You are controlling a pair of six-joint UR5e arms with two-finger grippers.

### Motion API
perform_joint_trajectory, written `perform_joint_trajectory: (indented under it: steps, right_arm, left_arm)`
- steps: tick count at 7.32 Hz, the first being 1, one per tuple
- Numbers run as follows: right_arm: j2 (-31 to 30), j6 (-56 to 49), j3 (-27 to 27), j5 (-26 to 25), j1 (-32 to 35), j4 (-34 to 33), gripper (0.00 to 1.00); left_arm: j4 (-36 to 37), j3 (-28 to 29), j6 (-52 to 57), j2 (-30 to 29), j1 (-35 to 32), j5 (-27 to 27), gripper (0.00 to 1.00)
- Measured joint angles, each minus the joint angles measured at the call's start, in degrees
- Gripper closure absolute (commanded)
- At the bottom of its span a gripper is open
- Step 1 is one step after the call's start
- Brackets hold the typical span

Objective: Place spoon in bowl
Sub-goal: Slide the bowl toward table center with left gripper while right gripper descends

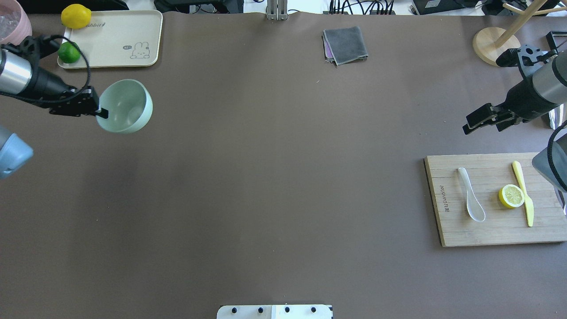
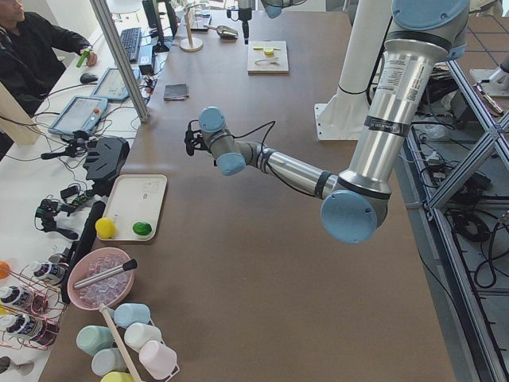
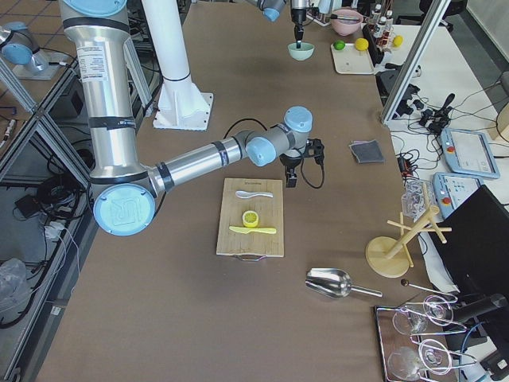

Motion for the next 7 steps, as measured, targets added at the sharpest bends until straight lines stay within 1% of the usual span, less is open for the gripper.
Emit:
perform_joint_trajectory:
  steps: [2, 3, 5, 6, 7]
  right_arm:
    - [-2.4, 0.3, -0.1, 0.1, 0.0, 0.0, 0.00]
    - [-3.5, 0.3, 0.2, 0.1, 0.0, 0.1, 0.00]
    - [-5.0, 0.3, 0.3, 0.1, -0.1, 0.2, 0.00]
    - [-5.3, 0.4, 0.3, 0.3, -0.3, 0.2, 0.00]
    - [-5.5, 0.4, 0.3, 0.4, -0.7, 0.1, 0.00]
  left_arm:
    - [11.0, -1.5, -5.1, -9.1, 8.1, 10.5, 1.00]
    - [13.7, -1.7, -8.0, -11.9, 12.5, 15.8, 1.00]
    - [15.3, -0.6, -12.0, -15.2, 19.4, 24.5, 1.00]
    - [15.5, 1.6, -13.5, -17.3, 22.0, 27.9, 1.00]
    - [15.4, 4.0, -14.3, -19.3, 23.6, 30.0, 1.00]
